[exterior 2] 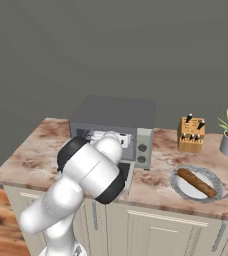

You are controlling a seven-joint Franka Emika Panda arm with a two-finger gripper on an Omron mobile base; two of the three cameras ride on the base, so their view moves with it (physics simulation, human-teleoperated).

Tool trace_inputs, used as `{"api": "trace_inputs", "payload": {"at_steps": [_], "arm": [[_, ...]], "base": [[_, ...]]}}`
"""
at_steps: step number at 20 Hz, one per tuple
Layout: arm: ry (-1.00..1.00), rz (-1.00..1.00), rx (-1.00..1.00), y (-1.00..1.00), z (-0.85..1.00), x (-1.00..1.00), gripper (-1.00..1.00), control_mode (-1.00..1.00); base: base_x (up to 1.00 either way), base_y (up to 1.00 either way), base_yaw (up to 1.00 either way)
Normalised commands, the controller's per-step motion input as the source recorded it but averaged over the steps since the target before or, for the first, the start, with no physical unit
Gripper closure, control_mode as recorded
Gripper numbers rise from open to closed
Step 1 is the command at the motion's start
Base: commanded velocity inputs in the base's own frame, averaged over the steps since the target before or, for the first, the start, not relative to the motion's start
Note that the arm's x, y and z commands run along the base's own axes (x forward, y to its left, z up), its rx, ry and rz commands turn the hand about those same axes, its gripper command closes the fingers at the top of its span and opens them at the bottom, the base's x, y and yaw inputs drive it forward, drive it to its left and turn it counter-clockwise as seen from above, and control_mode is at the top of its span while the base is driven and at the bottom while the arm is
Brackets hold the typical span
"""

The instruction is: Pull the toaster oven rack outwards. Pick up the baguette from the plate and place it on the toaster oven rack. Close the toaster oven door fully and set the temperature to the lowest setting.

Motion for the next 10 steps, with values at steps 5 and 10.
{"api": "trace_inputs", "payload": {"at_steps": [5,10], "arm": [[0.00,0.00,0.00,0.00,-0.04,0.00,-1.00,-1.00],[0.11,0.00,-0.03,0.00,-0.41,0.00,-1.00,-1.00]], "base": [[0.00,0.00,0.00],[0.00,0.00,0.00]]}}
